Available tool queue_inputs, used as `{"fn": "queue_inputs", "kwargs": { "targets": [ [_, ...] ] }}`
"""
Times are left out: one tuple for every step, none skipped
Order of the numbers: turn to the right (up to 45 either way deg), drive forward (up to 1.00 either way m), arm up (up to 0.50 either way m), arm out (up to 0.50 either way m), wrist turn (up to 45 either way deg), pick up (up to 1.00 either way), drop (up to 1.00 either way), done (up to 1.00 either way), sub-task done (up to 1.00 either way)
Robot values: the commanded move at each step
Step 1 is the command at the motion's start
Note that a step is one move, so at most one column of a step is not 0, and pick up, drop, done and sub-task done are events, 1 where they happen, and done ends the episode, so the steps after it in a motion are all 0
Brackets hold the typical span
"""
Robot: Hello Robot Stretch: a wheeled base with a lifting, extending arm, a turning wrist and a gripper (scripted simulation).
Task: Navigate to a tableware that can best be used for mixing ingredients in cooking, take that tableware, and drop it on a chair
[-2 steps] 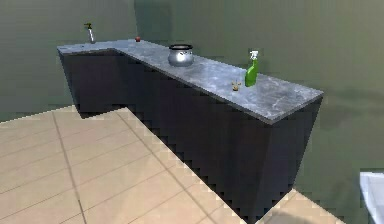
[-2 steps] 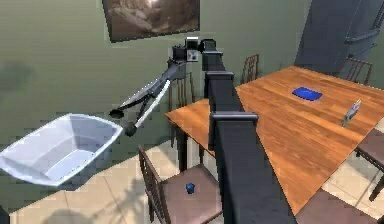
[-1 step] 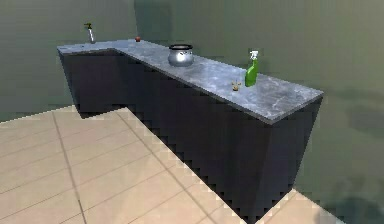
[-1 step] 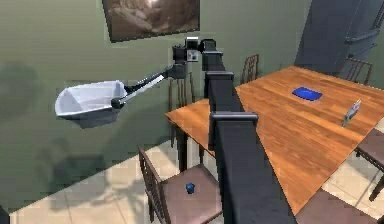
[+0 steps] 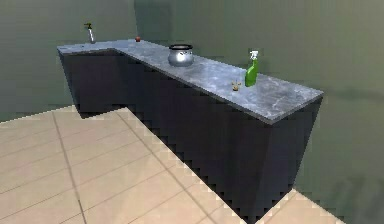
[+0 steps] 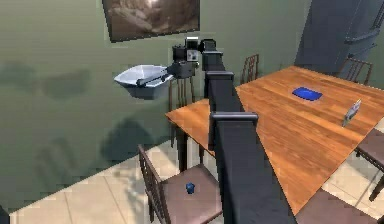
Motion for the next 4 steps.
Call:
{"fn": "queue_inputs", "kwargs": {
  "targets": [
    [0.0, 0.0, 0.0, 0.0, 39.0, 0.0, 0.0, 0.0, 0.0],
    [0.0, 0.0, -0.42, 0.0, 0.0, 0.0, 0.0, 0.0, 0.0],
    [0.0, 0.0, -0.5, 0.0, 0.0, 0.0, 0.0, 0.0, 0.0],
    [0.0, 0.0, 0.0, 0.0, 0.0, 0.0, 1.0, 0.0, 0.0]
  ]
}}
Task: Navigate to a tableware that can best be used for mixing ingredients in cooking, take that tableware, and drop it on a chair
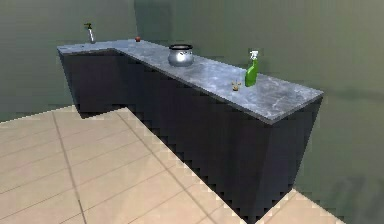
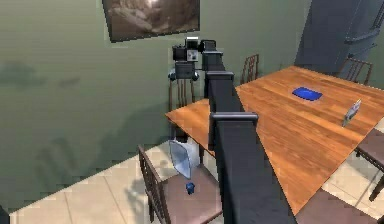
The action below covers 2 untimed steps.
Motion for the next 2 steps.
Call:
{"fn": "queue_inputs", "kwargs": {
  "targets": [
    [0.0, 0.0, 0.0, -0.1, 0.0, 0.0, 0.0, 0.0, 0.0],
    [0.0, 0.0, 0.0, 0.0, 0.0, 0.0, 0.0, 1.0, 0.0]
  ]
}}
